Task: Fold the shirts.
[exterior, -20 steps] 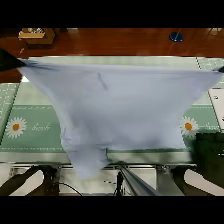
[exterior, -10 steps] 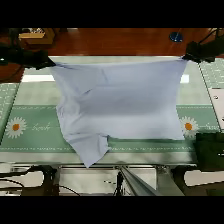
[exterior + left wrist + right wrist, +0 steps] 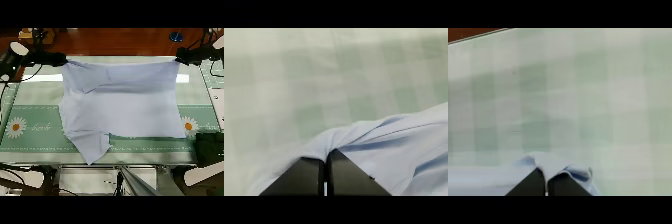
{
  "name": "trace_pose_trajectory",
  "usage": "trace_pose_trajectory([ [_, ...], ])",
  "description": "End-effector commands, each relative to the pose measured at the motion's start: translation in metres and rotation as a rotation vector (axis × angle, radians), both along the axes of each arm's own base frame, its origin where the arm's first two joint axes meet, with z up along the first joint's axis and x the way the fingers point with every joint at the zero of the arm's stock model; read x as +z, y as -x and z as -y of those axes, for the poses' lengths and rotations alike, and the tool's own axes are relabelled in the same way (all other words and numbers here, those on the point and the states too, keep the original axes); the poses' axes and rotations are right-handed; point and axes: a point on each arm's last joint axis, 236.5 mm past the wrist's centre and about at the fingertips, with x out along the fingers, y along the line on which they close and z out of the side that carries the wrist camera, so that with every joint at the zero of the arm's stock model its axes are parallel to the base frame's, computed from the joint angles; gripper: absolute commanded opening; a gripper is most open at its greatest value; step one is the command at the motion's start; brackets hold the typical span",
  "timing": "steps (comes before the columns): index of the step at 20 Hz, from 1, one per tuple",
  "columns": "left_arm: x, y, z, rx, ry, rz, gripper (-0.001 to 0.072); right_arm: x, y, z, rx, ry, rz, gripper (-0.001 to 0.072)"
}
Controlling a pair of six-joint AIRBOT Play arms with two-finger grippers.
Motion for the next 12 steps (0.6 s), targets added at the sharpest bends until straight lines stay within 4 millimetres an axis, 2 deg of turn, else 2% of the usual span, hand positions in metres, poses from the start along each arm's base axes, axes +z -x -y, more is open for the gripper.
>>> trace_pose_trajectory([
  [1, -0.033, -0.014, 0.006, 0.016, -0.016, -0.002, 0.0023, -0.028, -0.003, 0.002, -0.005, -0.002, -0.037, 0.002],
  [4, -0.062, -0.013, 0.007, 0.014, -0.015, -0.053, 0.0023, -0.042, -0.001, 0.007, 0.0, 0.026, -0.068, 0.002],
  [5, -0.064, -0.013, 0.007, 0.012, -0.015, -0.06, 0.0023, -0.044, 0.001, 0.007, 0.002, 0.027, -0.076, 0.0019],
  [8, -0.053, -0.004, 0.006, -0.019, -0.001, -0.092, 0.0023, -0.036, 0.009, 0.007, 0.017, 0.025, -0.094, 0.0019],
  [10, -0.037, 0.021, 0.01, -0.1, 0.02, -0.177, 0.0023, -0.023, 0.028, 0.004, 0.049, 0.023, -0.138, 0.0019],
  [12, -0.027, 0.053, 0.006, -0.109, 0.064, -0.314, 0.0023, -0.014, 0.056, 0.001, 0.083, 0.03, -0.22, 0.0019],
])
